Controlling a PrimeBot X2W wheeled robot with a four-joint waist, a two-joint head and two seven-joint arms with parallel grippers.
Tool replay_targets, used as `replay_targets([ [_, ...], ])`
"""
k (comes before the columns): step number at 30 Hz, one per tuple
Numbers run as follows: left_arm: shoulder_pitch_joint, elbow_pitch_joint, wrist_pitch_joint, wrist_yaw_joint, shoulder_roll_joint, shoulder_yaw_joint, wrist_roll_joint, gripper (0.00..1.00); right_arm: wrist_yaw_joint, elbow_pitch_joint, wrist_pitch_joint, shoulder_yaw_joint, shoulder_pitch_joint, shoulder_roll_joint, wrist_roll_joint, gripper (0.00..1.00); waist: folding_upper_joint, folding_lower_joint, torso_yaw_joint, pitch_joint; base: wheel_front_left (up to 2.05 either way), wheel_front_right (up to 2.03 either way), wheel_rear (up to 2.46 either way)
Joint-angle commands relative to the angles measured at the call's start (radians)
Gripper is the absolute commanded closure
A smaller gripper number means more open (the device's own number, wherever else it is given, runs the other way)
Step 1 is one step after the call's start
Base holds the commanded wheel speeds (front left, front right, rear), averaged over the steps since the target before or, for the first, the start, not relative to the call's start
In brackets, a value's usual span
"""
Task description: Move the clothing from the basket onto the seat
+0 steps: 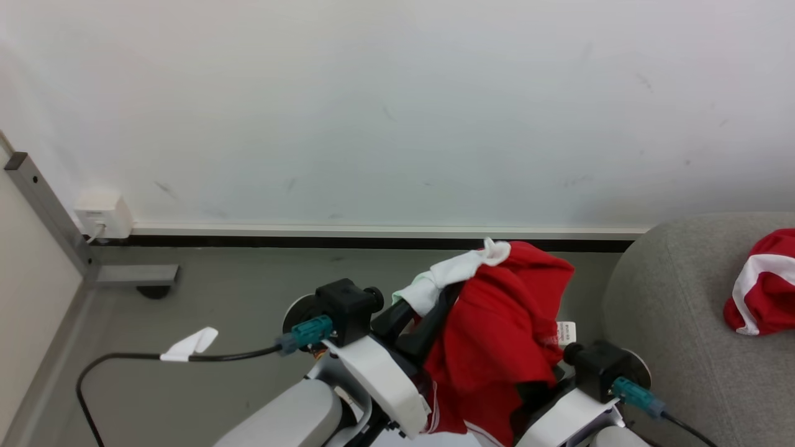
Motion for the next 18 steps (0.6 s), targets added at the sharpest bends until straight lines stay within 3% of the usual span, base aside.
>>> replay_targets([
  [1, 0.014, 0.005, 0.0, -0.003, 0.002, -0.001, -0.007, 0.0, -0.002, -0.014, 0.0, -0.017, -0.004, -0.003, -0.01, 1.0, 0.0, 0.0, -0.008, 0.002, 0.0, 0.0, 0.0],
  [8, 0.024, 0.022, 0.001, -0.008, -0.003, -0.016, -0.012, 0.0, -0.002, -0.069, 0.0, -0.112, 0.01, -0.026, -0.026, 1.0, 0.0, 0.0, -0.044, 0.01, 0.0, 0.0, 0.0],
  [18, 0.045, 0.025, -0.028, -0.014, 0.006, -0.025, -0.003, 0.0, -0.002, -0.182, 0.0, -0.295, 0.021, -0.08, -0.067, 1.0, 0.0, 0.0, -0.165, 0.036, 0.0, 0.0, 0.0],
])
